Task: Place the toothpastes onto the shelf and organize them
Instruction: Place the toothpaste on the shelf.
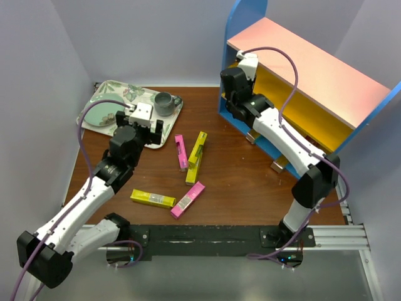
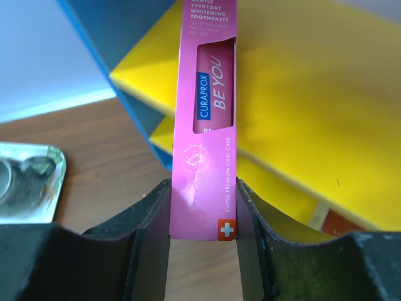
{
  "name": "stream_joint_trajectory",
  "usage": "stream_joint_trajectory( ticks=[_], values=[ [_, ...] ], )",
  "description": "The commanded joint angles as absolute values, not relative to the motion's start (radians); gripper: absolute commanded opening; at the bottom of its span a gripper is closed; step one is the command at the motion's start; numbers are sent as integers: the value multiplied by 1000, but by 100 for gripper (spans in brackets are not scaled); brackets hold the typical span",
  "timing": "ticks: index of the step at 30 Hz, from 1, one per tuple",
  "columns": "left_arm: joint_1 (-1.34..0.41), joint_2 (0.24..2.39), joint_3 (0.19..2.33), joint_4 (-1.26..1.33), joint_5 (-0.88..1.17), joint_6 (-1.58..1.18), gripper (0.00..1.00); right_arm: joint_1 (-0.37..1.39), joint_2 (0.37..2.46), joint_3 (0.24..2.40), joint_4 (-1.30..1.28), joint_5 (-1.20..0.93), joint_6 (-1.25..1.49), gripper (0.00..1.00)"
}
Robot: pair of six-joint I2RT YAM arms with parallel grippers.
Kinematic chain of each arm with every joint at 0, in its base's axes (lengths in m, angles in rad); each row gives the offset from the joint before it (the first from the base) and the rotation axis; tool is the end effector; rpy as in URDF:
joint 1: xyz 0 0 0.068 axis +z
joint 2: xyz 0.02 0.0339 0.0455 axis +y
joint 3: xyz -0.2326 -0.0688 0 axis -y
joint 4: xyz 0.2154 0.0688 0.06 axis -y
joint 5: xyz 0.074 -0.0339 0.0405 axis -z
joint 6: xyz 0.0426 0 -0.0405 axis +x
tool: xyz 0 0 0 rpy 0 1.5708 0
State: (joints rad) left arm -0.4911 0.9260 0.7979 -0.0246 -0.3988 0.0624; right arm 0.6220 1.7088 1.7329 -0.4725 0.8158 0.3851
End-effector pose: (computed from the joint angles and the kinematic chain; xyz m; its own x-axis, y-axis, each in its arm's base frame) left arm 0.1960 -0.0861 0.3142 -0.1279 0.1336 -0.9828 0.1043 0.9872 0.1206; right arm 0.3097 0.1839 0.3643 -0.2762 0.1188 -0.9537 0.2566 0.9654 0.0459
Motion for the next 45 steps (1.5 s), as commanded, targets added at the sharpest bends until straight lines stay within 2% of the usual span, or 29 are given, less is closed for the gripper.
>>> stream_joint_trajectory(
  ticks=[1,6,17,37,41,45],
  values=[
    [-483,933,804,8,-382,41,100,594,1764,1876,-440,845,385,17],
    [-483,939,804,8,-373,40,100,566,1859,2011,-497,874,405,19],
    [-482,940,805,8,-348,34,100,543,1971,2154,-594,992,483,22],
    [-480,931,808,6,-319,21,100,517,2023,2235,-755,1072,667,29],
    [-479,931,810,6,-314,21,100,515,2031,2240,-765,1057,699,34],
    [-480,928,810,5,-305,18,100,514,2029,2240,-775,1054,718,51]
  ],
)
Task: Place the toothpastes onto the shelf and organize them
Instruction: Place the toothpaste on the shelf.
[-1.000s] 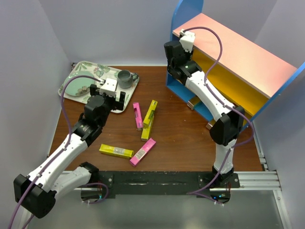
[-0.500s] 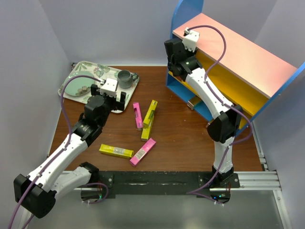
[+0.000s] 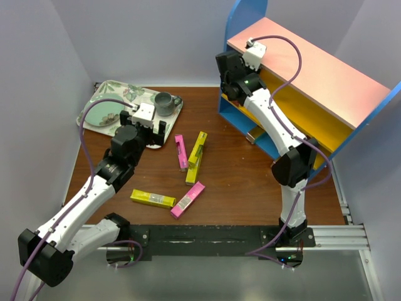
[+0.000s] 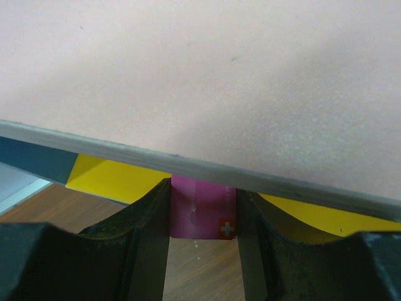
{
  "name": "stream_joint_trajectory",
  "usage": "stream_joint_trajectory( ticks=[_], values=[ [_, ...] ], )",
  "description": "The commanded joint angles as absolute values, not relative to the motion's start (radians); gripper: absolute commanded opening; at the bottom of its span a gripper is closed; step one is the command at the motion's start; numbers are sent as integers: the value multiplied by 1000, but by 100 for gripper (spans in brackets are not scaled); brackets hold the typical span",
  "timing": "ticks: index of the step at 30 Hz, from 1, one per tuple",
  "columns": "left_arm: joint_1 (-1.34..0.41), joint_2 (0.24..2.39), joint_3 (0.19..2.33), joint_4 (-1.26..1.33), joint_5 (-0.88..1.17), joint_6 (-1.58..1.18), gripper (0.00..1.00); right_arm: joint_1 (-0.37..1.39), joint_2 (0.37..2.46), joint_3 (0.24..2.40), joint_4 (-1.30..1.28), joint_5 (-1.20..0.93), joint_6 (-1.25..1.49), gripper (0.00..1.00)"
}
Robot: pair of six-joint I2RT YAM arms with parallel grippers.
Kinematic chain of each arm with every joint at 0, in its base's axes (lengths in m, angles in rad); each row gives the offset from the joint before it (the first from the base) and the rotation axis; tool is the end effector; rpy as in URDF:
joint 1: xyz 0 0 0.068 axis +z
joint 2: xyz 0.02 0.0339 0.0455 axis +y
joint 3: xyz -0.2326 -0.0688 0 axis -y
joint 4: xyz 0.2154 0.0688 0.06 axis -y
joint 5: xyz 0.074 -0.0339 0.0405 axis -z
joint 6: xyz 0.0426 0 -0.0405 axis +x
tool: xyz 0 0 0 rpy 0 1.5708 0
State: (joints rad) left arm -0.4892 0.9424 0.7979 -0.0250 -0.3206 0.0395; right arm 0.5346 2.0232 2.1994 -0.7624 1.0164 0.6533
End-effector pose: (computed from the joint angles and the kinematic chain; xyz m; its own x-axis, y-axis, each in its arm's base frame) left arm 0.1986 -0.0905 0.3107 -0.1420 0.1181 -0.9828 0.1775 0.9798 0.0920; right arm 0.3657 0.1744 0.3662 -0.1706 0.2708 -0.9474 0.5603 0.8176 0.1328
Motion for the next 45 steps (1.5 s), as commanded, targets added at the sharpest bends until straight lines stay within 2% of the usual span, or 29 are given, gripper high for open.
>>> stream_joint_trajectory(
  ticks=[1,8,11,45],
  values=[
    [-480,928,808,5,-304,18,100,512,2029,2237,-772,1052,719,52],
    [-480,928,810,5,-295,17,100,514,1962,2119,-698,999,727,64],
    [-480,928,811,5,-291,17,99,514,1918,2050,-652,980,730,66],
    [-466,936,811,5,-268,9,99,512,1812,1911,-459,793,647,67]
  ],
)
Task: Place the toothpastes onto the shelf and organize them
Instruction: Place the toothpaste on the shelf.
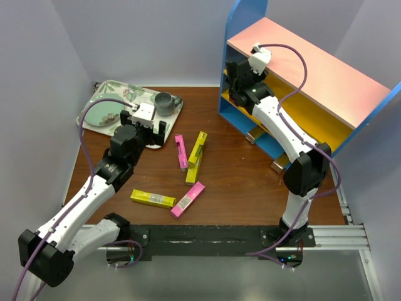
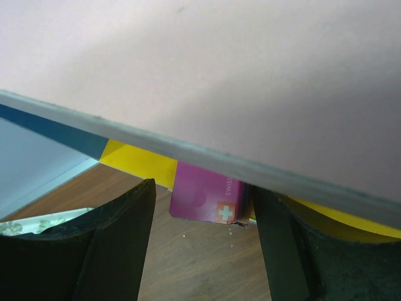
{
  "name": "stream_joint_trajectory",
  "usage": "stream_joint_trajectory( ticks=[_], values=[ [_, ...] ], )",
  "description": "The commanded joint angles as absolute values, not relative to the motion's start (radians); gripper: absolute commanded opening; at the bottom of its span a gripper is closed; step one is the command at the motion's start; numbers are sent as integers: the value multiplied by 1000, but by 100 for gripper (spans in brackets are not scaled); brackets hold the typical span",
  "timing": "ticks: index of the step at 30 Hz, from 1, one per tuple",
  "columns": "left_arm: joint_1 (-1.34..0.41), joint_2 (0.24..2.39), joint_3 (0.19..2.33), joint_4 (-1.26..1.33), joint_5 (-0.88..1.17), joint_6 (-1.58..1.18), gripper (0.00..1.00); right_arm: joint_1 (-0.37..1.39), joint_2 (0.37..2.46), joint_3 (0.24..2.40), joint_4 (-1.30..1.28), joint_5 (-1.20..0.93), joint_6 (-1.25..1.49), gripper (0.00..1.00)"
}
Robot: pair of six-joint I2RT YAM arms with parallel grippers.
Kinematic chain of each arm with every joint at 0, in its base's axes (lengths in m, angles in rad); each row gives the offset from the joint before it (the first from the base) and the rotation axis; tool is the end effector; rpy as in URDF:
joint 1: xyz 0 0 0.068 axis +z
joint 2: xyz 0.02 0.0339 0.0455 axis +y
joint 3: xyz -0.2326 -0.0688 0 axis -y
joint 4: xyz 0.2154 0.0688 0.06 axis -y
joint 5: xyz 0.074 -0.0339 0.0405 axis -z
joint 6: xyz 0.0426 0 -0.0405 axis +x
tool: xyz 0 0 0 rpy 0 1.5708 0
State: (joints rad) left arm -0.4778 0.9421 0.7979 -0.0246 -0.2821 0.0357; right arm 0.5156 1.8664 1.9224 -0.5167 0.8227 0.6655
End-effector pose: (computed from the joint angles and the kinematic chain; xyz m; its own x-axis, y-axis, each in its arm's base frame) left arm 0.1993 -0.0898 0.3107 -0.1420 0.1121 -0.9835 0.2032 0.9757 0.0819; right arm 0.3562 0.1660 0.3622 -0.1586 0.3929 -0.9058 0.4243 0.8555 0.2967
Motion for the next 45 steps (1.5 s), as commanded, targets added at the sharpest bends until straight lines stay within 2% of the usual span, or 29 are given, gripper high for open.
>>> stream_joint_trajectory(
  ticks=[1,8,14,20,30,45],
  values=[
    [-466,936,811,5,-267,9,99,514,1812,1908,-457,793,646,67],
    [-465,939,810,5,-265,8,99,515,1780,1881,-437,795,630,67],
    [-463,943,811,5,-258,8,99,526,1675,1763,-370,767,572,69],
    [-463,950,813,2,-259,8,99,537,1591,1671,-322,615,489,70],
    [-463,957,813,2,-265,8,99,537,1635,1703,-330,341,361,71],
    [-462,956,813,2,-265,8,99,534,1756,1831,-360,371,219,71]
  ],
)
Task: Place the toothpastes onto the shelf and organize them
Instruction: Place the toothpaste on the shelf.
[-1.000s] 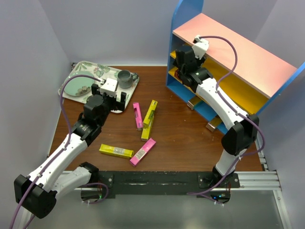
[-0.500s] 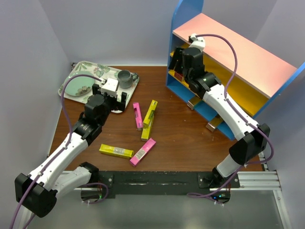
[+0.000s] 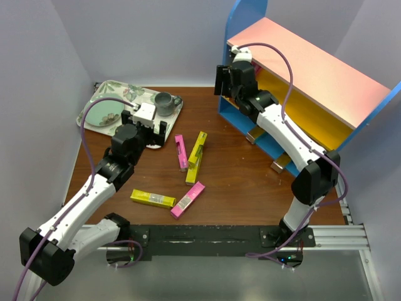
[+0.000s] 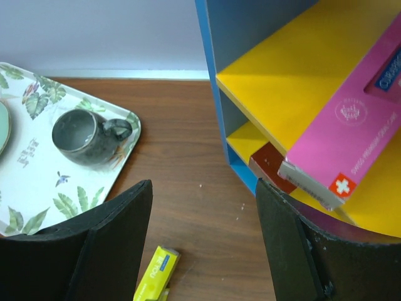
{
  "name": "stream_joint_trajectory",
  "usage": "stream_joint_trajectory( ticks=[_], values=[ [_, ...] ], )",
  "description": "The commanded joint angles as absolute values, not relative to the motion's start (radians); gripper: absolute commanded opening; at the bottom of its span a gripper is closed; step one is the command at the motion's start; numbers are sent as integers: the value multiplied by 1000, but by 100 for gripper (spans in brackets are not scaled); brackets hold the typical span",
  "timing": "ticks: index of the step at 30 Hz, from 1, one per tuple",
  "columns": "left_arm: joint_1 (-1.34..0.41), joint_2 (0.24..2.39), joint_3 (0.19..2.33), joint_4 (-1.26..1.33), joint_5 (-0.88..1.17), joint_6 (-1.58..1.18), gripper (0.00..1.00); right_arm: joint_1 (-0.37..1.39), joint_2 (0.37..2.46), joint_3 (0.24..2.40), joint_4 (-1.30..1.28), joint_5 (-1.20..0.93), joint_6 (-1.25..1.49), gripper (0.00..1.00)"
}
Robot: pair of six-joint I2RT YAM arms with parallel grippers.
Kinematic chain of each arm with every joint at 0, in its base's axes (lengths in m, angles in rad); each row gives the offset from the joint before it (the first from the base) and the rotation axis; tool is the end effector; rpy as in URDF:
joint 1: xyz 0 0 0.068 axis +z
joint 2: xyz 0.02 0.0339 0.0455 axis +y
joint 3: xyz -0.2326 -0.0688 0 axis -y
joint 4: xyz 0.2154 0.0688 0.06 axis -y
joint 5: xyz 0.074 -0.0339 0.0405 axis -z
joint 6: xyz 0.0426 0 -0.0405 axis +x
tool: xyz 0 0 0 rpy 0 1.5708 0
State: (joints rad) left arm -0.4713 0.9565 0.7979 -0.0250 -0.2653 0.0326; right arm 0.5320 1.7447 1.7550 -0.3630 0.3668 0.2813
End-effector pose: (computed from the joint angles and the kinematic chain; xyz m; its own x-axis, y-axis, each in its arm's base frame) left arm 0.2022 -0.0905 0.3078 -0.1558 0.1147 -0.9811 0.2137 0.9736 0.0799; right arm 0.3368 0.1805 0.3655 -0.3369 0.1024 -0.9359 -0.0936 0.9855 0.1415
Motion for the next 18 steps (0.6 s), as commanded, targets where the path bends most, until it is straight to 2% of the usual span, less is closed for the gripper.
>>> stream_joint_trajectory(
  ticks=[1,18],
  values=[
    [-462,954,811,2,-265,8,99,532,1761,1836,-364,379,218,71],
    [-462,954,811,2,-265,9,99,505,1850,1907,-328,390,172,71]
  ],
)
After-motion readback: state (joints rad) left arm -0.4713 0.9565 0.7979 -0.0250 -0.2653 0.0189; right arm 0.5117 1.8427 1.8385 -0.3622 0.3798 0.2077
